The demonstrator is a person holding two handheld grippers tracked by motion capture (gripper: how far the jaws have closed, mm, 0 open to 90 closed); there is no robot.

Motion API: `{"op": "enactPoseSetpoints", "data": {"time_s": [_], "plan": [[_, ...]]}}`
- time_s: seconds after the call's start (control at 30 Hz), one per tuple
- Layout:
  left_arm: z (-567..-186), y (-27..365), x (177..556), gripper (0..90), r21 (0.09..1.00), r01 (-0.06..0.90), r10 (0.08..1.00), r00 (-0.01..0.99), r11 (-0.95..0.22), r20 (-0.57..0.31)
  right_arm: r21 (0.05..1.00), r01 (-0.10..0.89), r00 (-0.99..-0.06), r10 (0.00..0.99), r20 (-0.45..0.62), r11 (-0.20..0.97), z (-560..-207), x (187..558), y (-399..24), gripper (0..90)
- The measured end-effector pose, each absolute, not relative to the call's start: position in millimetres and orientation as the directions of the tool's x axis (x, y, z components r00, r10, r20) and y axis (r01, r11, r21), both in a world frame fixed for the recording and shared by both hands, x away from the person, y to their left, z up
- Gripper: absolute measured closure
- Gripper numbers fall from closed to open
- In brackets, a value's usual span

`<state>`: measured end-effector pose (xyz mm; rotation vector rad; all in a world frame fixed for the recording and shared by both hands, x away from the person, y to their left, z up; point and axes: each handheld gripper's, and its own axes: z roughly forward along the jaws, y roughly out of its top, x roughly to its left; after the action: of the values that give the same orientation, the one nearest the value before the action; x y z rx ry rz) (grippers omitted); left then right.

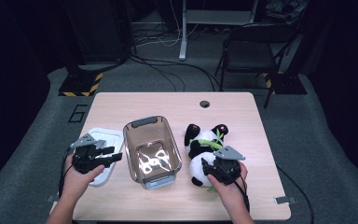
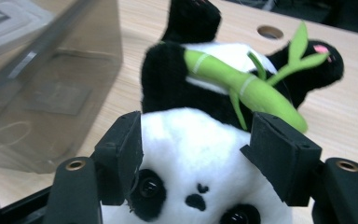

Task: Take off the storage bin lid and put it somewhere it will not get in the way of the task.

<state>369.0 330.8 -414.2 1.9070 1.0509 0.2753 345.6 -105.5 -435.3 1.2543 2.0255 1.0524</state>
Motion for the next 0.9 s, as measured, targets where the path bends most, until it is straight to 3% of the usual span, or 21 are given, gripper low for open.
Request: {"op": "enactPoseSetpoints", "data": {"time_s": [0.43, 0.67, 0.9], "plan": [[-416.8, 331.4, 371.1, 48.1, 0.801, 0.559, 0.766, 0.605, -0.214, -0.218, 0.818, 0.53, -0.387, 0.922, 0.0, 0.223, -437.0, 355.6, -115.1, 29.1], [-417.7, 331.4, 371.8, 48.1, 0.794, 0.567, 0.766, 0.604, -0.218, -0.221, 0.806, 0.562, -0.341, 0.94, 0.019, 0.187, -439.6, 362.1, -114.4, 15.5], [-418.8, 332.3, 372.3, 48.1, 0.793, 0.568, 0.765, 0.605, -0.22, -0.221, 0.782, 0.607, -0.337, 0.937, 0.088, 0.144, -451.7, 362.9, -107.1, 11.4]]}}
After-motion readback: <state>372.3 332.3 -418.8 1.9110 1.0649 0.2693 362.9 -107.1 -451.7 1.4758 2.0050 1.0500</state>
